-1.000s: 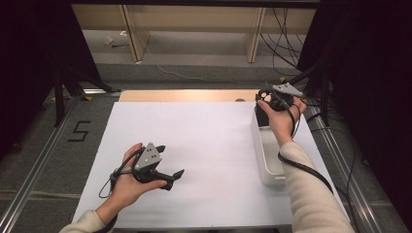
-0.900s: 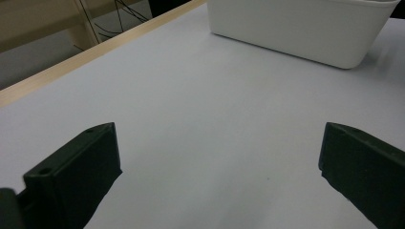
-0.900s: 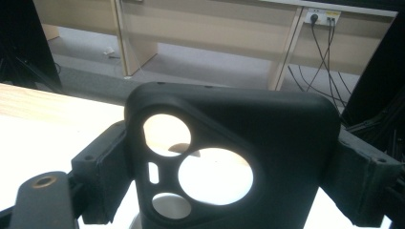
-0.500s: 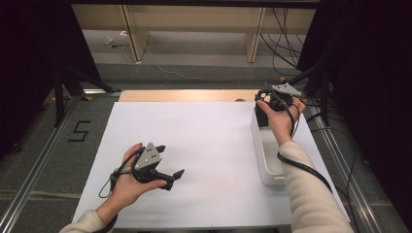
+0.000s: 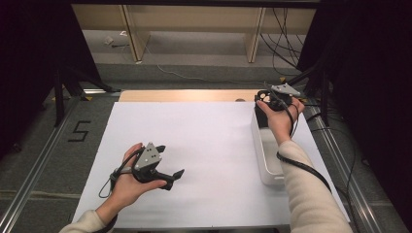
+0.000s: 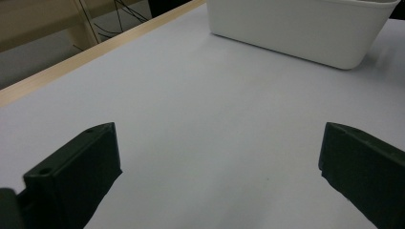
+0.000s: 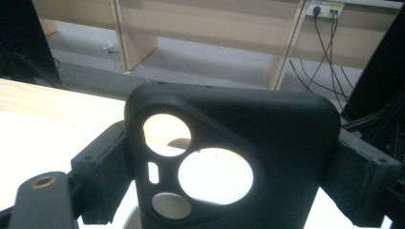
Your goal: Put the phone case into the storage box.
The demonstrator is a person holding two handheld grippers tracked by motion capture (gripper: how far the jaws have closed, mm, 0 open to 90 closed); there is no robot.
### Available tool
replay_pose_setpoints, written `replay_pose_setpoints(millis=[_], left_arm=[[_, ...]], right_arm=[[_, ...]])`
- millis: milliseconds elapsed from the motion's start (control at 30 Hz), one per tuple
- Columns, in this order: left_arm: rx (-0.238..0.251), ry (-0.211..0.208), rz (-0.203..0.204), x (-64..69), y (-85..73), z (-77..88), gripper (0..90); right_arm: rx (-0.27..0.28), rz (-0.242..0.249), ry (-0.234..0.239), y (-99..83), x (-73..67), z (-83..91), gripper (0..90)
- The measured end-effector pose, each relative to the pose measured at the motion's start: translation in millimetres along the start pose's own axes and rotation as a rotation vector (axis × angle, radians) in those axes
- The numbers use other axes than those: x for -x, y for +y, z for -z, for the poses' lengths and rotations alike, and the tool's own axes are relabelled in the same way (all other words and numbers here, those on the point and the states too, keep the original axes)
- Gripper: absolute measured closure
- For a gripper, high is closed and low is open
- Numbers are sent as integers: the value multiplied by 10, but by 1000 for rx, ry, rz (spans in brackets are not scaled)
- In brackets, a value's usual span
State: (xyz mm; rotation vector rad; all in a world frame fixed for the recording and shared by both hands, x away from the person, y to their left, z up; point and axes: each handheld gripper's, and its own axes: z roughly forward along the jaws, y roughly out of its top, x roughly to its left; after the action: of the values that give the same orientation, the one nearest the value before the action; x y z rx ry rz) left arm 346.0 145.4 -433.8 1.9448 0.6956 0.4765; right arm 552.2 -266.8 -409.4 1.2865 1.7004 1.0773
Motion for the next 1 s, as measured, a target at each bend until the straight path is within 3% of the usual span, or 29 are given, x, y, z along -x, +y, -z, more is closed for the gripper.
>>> replay_pose_setpoints(millis=[1000], left_arm=[[-4,-3,2,2,-3,-10,0]], right_arm=[[7,3,8,-35,15,-117,140]])
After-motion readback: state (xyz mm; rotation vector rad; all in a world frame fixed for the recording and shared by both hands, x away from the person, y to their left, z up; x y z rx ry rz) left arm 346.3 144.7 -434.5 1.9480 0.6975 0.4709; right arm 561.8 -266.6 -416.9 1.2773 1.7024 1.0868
